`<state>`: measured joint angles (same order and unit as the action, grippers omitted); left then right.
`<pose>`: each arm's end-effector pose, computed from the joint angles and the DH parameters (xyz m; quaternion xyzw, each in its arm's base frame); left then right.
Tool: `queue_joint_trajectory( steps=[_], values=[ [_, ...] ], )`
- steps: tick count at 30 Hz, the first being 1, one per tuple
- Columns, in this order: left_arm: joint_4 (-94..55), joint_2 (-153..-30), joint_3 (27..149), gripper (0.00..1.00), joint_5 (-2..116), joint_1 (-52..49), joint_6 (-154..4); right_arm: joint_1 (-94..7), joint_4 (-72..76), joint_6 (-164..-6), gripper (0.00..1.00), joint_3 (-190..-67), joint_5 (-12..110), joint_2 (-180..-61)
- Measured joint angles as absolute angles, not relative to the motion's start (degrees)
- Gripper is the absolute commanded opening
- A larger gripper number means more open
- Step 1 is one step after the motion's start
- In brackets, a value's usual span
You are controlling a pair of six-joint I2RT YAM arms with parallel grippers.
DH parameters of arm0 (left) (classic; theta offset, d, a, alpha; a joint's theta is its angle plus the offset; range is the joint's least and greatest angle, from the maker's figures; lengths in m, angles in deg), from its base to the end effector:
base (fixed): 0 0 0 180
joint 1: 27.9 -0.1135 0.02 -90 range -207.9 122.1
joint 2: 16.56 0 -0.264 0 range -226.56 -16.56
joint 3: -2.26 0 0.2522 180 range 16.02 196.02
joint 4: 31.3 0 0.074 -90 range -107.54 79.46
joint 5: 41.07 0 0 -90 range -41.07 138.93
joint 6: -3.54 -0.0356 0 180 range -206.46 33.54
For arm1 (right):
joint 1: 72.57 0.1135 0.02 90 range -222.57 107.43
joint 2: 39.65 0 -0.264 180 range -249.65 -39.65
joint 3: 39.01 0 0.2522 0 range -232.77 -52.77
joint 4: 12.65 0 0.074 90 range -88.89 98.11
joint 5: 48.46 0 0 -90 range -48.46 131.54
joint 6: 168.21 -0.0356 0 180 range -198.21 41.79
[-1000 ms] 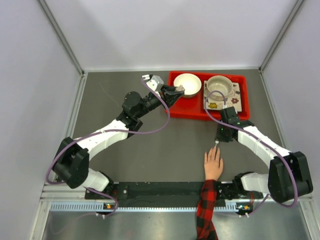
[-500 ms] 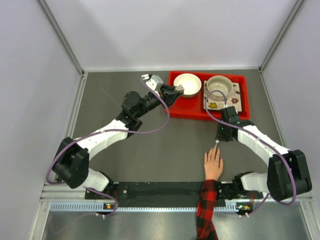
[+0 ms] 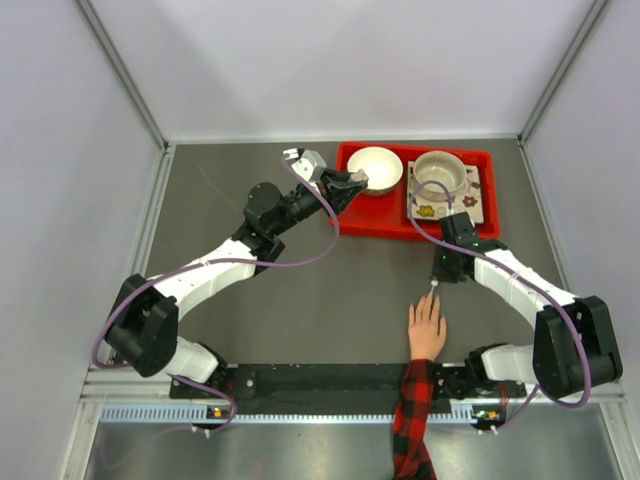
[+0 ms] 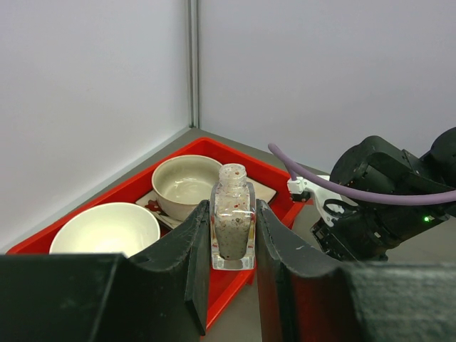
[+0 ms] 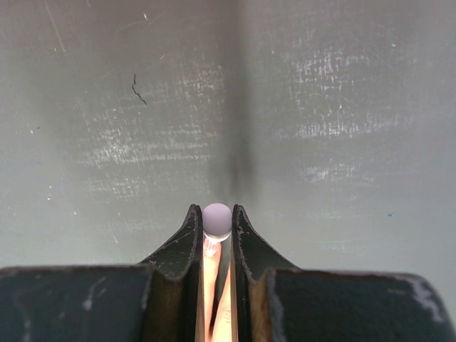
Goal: Paint the nails
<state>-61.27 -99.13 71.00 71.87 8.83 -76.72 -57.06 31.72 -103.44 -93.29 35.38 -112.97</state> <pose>0.2588 -0.2105 0.3447 0.2920 0.5355 -0.4188 0.6727 0.2242 0.0582 0.1863 0.0946 0.9673 0.0309 0.2335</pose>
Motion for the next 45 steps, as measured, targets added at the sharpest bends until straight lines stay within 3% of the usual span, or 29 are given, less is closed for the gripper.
queue_joint_trajectory(
  steps=[45],
  values=[
    [-61.3, -99.5, 71.0, 0.00, 72.0, 8.6, -76.7, -57.5, 30.4, -103.3, 0.00, -93.4, 35.4, -114.1]
  ],
)
